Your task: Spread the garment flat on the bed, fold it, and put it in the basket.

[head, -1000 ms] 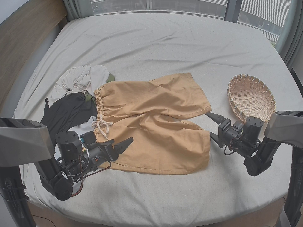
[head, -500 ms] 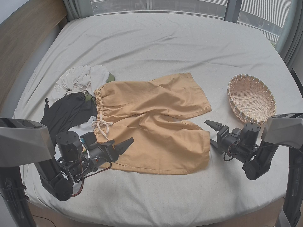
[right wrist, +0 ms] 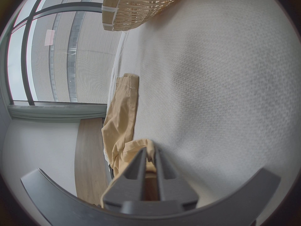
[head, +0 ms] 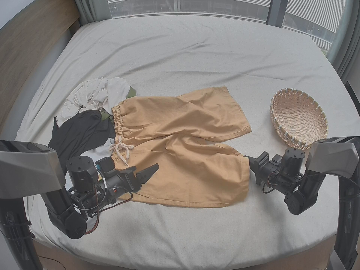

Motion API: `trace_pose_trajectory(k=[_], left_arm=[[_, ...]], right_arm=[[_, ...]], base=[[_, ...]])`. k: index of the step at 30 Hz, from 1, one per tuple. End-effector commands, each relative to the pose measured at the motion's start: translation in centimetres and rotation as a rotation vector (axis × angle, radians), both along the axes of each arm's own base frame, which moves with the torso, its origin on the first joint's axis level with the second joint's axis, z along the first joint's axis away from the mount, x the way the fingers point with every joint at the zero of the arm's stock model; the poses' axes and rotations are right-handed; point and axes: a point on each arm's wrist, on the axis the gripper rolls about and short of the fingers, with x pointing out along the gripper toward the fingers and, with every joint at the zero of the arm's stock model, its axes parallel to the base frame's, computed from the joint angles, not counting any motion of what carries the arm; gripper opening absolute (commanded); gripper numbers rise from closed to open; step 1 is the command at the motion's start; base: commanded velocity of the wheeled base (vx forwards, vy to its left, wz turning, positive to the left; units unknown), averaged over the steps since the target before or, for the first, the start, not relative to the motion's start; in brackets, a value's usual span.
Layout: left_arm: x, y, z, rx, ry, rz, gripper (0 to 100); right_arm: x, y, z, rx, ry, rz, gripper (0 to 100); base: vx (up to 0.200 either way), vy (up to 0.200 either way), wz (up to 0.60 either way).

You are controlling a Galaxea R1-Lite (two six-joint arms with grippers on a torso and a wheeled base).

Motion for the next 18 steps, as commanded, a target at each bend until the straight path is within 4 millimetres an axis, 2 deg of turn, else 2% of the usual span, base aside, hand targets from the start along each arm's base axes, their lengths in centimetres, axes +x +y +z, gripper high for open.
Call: trace_pose_trajectory(k=[1,4,6,8,9,11,18], left_arm=[[-0.1,-0.1,0.0,0.000,0.001,-0.003,100],[-0.1,-0.1,0.0,0.000,0.001,-0.003,100],[-0.1,-0.1,0.0,0.000,0.001,-0.004,100],[-0.1,-0.1,0.0,0.000,0.001,-0.004,100],[-0.2,-0.2,0.0,0.001,0.003,-0.007,100],[-0.4,-0.3,0.0,0.002,0.007,-0.012,100],[-0.5,-0.4,0.0,0.000,0.010,-0.019,100]], right_arm=[[0.1,-0.2,0.3,0.001,-0.013,-0.006,0],[0.3,-0.6,0.9,0.001,-0.033,-0.015,0],[0.6,-1.1,2.7,0.009,-0.089,-0.031,0],[0.6,-1.1,2.7,0.009,-0.089,-0.031,0],[1.0,-1.6,4.4,0.007,-0.145,-0.046,0],[1.3,-1.9,5.1,-0.008,-0.177,-0.053,0],[3.5,-2.5,5.7,-0.076,-0.227,-0.070,0]], base=[[0.000,0.000,0.00],[0.000,0.000,0.00],[0.000,0.000,0.00],[0.000,0.000,0.00],[0.000,0.000,0.00],[0.000,0.000,0.00],[0.000,0.000,0.00]])
